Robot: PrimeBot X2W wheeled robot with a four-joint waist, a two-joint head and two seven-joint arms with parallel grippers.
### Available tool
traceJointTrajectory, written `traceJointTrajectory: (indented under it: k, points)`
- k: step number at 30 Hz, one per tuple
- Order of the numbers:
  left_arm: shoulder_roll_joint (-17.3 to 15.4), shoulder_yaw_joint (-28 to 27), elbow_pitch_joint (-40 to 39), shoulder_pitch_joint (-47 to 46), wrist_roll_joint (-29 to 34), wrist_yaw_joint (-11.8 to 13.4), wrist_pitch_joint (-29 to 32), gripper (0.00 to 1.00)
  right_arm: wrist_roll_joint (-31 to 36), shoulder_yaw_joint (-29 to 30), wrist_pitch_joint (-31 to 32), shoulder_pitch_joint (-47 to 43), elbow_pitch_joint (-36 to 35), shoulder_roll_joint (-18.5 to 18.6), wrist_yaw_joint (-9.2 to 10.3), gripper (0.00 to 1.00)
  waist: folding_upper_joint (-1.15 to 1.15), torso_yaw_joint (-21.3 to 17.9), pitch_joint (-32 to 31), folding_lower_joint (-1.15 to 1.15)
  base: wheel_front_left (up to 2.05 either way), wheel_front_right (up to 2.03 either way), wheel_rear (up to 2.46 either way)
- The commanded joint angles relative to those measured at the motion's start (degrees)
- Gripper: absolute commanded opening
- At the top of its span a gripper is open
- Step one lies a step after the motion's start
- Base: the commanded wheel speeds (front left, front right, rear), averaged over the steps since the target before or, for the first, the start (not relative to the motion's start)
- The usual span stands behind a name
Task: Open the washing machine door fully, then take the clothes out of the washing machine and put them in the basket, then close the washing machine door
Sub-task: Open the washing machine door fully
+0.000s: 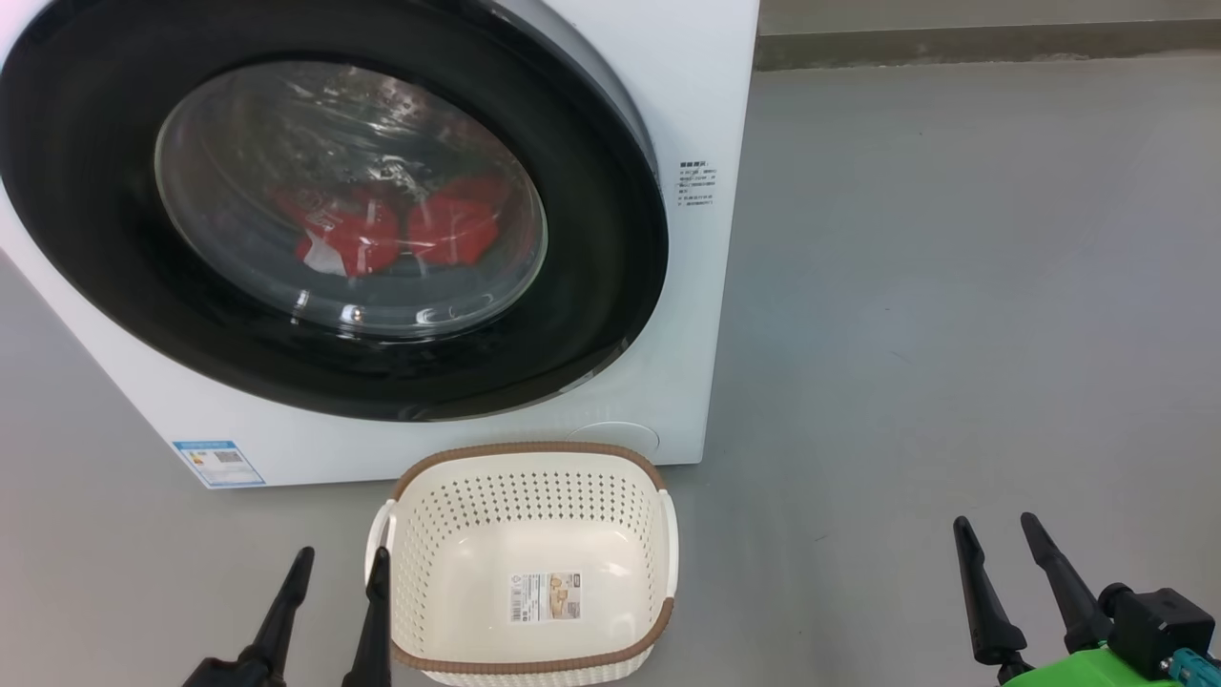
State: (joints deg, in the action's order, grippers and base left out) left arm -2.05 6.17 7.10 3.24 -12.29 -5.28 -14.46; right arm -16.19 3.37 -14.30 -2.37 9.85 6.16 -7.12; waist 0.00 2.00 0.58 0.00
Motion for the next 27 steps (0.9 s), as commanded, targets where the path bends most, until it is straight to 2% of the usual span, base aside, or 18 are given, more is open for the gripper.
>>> traceJointTrajectory:
  k: [1, 2, 3, 4, 5, 6, 19, 27]
  points:
    - [-0.83, -1.62, -1.57, -1.20, -0.15, 0.36, -0.54, 1.00, -0.05, -1.59, -0.70, 1.05, -1.33, 0.59, -0.36, 1.00, 0.00, 0.08, 0.06, 0.00, 0.00, 0.00, 0.00]
    - [-0.83, -1.59, -1.61, -1.21, -0.16, 0.35, -0.54, 1.00, -0.64, -1.79, -0.70, 1.28, -1.29, 0.54, -0.36, 0.89, 0.00, 0.13, 0.10, 0.00, 0.00, 0.00, 0.00]
    - [-0.83, -1.56, -1.64, -1.24, -0.16, 0.35, -0.54, 1.00, -1.27, -2.02, -0.70, 1.59, -1.26, 0.54, -0.36, 0.52, 0.00, 0.18, 0.13, 0.00, 0.00, 0.00, 0.00]
    - [-0.83, -1.53, -1.69, -1.26, -0.17, 0.35, -0.54, 1.00, -2.07, -2.31, -0.70, 2.01, -1.20, 0.54, -0.36, 0.34, 0.00, 0.21, 0.20, 0.00, 0.00, 0.00, 0.00]
    - [-0.83, -1.48, -1.74, -1.29, -0.17, 0.34, -0.54, 1.00, -2.95, -2.61, -0.70, 2.58, -1.11, 0.57, -0.36, 0.06, 0.00, 0.24, 0.24, 0.00, 0.00, 0.00, 0.00]
    - [-0.83, -1.39, -1.79, -1.31, -0.15, 0.35, -0.54, 1.00, -3.63, -2.88, -0.70, 3.32, -1.01, 0.76, -0.36, 0.00, 0.00, 0.25, 0.30, 0.00, 0.00, 0.00, 0.00]
    - [-0.83, 0.36, -2.01, -3.21, 0.02, 0.04, -0.54, 1.00, -13.35, -6.34, -0.70, 19.97, 3.02, 2.51, -0.36, 0.00, 0.00, 2.45, 3.16, 0.00, 0.00, 0.00, 0.00]
    - [-0.83, 2.36, -2.31, -5.01, -0.50, 0.26, -0.54, 1.00, -21.32, -9.75, -0.70, 31.07, 8.97, 5.99, -0.36, 0.00, 0.00, 5.41, 5.57, 0.00, 0.00, 0.00, 0.00]
